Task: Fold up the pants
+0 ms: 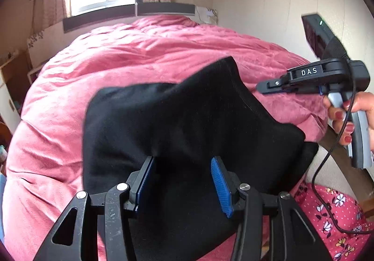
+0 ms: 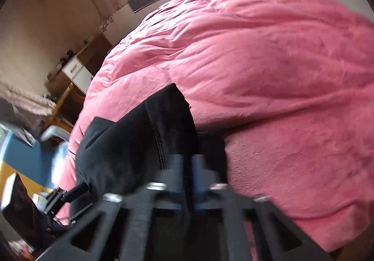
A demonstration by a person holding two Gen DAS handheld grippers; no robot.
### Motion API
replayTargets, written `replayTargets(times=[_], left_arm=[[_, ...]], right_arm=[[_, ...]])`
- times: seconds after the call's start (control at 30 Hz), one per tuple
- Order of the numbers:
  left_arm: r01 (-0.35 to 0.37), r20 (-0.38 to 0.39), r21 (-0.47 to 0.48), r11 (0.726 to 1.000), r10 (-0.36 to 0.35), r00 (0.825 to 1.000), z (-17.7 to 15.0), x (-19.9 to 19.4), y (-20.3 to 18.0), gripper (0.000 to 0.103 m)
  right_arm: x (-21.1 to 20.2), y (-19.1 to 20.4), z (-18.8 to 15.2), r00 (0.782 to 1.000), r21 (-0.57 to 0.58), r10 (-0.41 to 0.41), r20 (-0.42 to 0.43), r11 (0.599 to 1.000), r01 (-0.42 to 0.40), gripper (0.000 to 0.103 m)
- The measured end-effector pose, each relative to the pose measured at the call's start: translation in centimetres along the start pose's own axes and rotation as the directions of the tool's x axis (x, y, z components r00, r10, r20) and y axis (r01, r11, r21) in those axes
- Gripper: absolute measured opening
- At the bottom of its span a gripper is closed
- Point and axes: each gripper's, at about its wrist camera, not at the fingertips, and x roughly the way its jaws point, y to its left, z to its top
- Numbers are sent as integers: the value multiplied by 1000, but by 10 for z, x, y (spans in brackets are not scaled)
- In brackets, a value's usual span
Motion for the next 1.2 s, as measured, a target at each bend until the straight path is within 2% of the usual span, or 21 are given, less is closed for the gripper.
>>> replayTargets(times=[0.03,0.13,0.2,0.23,0.27,0.3,0.33,0.47,0.53,0.63,0.7,0.73,0.8,0.83,0.87,0.93,0.97,1.03,1.07,1.1,1.2], left_arm=[[-22,6,2,1000,22,1000,1,-1,2,49],[-77,13,-34,996,78,997,3,-4,13,49],[-90,-5,-84,992,89,996,2,-4,25,50],[-96,-17,-109,989,95,995,1,-3,31,50],[-100,-24,-124,987,98,995,1,-3,34,50],[-103,-30,-143,984,100,995,-1,-3,39,50],[-103,-31,-154,983,100,995,-2,-5,41,50],[-93,-27,-159,983,90,996,-5,-7,44,50],[-87,-27,-143,986,84,996,-5,-4,41,50],[-89,-34,-121,989,85,996,-6,0,34,50],[-88,-45,-98,991,84,995,-5,2,29,50],[-84,-42,-92,992,80,996,-4,1,29,50],[-48,-37,-103,994,45,998,-3,-2,31,50],[-27,-40,-108,994,23,999,-3,-1,32,53],[-13,-46,-107,994,8,999,-2,2,31,63],[9,-64,-81,997,-14,998,-5,6,25,69],[14,-58,-47,999,-17,998,-7,6,18,69],[77,-50,3,997,-77,996,-8,4,5,69],[133,-52,34,991,-131,990,-10,2,-5,69],[154,-57,65,986,-151,987,-12,1,-13,69],[126,-73,193,973,-114,991,-20,2,-40,68]], right_arm=[[1,-2,0,1000,10,18,13,1000,-18,59],[17,6,7,1000,-40,9,23,999,-8,60],[28,14,7,1000,-77,-6,-11,997,5,46],[34,20,6,999,-105,-7,-33,995,3,22],[35,25,4,998,-132,-48,-35,990,43,12],[35,29,4,996,-152,-80,-38,986,73,9],[28,32,3,996,-154,-81,-36,985,75,7],[-11,28,4,999,-90,11,-32,996,-14,6],[-26,24,-4,1000,-78,2,-30,997,-5,4],[-8,9,-20,993,-62,-80,-90,995,74,3],[12,-4,-33,986,0,-72,-152,997,72,3],[20,-9,-38,987,33,-56,-150,998,61,3],[19,-8,-37,991,29,-57,-124,998,61,5],[14,-5,-32,991,17,-65,-114,998,67,6],[6,-3,-28,993,13,-78,-89,997,79,7],[-14,7,-18,996,-1,-91,-5,996,91,15],[-22,13,-14,996,-20,-79,32,997,80,15],[-30,32,-7,996,-93,-48,81,994,56,15],[-29,41,-4,996,-132,-39,81,990,49,15],[-23,50,-2,997,-164,-32,71,986,43,15],[5,73,3,1000,-223,26,4,974,-24,15]])
